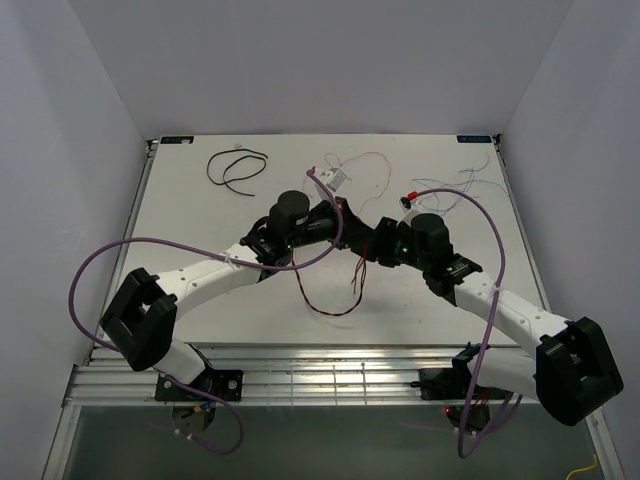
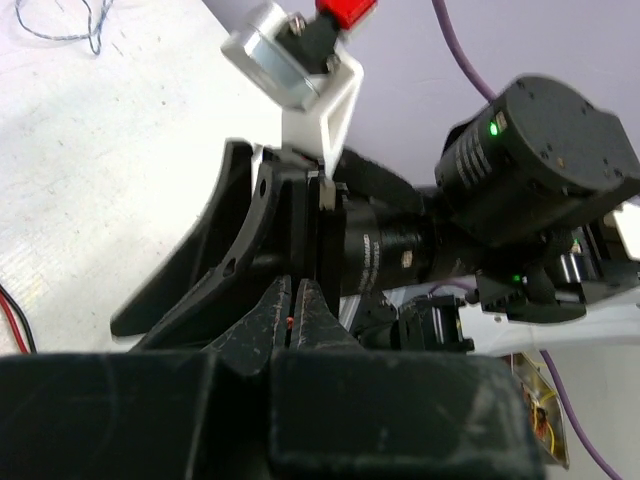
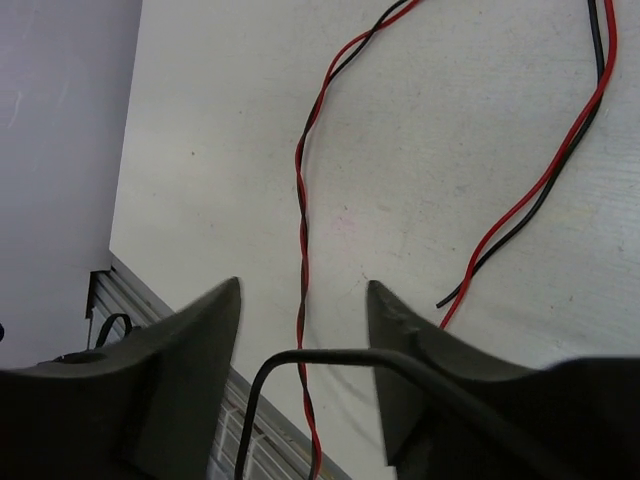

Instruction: Untangle the cables

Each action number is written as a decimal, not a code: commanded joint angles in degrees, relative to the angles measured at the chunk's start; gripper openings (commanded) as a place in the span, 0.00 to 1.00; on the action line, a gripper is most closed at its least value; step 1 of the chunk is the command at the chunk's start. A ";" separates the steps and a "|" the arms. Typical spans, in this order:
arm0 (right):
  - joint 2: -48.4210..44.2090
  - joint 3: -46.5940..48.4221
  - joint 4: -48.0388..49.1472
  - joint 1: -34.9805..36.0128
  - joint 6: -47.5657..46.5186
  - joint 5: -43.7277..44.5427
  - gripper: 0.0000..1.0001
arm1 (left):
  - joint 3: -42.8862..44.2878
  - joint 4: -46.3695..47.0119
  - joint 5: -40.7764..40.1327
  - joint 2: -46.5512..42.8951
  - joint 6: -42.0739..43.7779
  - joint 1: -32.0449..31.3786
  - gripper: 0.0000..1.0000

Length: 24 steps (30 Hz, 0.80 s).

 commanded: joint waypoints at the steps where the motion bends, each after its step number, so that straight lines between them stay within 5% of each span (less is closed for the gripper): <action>1: -1.90 -1.64 3.46 2.86 0.15 -4.31 0.47 | 4.55 1.61 -2.57 0.68 0.57 -0.07 0.00; 3: -2.60 -1.99 4.51 3.03 -0.20 -4.75 0.28 | 5.52 1.52 -2.13 1.30 0.57 -0.07 0.00; 4: -3.04 -1.82 4.51 3.03 -0.46 -4.58 0.09 | 5.87 1.52 -2.47 1.56 0.48 -0.07 0.00; 10: -8.84 2.48 -6.98 2.34 -9.41 12.79 0.08 | 7.10 -4.62 -11.00 -1.51 5.92 0.01 0.00; 14: -11.91 9.58 -15.69 -4.24 -17.24 23.63 0.08 | 14.02 -14.90 -25.46 -4.15 10.13 1.41 0.00; 20: -13.42 25.83 -20.09 -22.42 -25.85 27.84 0.08 | 30.70 -25.63 -25.24 -4.85 10.15 15.73 0.00; 24: -13.86 35.32 -20.01 -25.79 -30.67 32.49 0.08 | 40.91 -28.98 -30.24 -5.47 14.87 22.06 0.00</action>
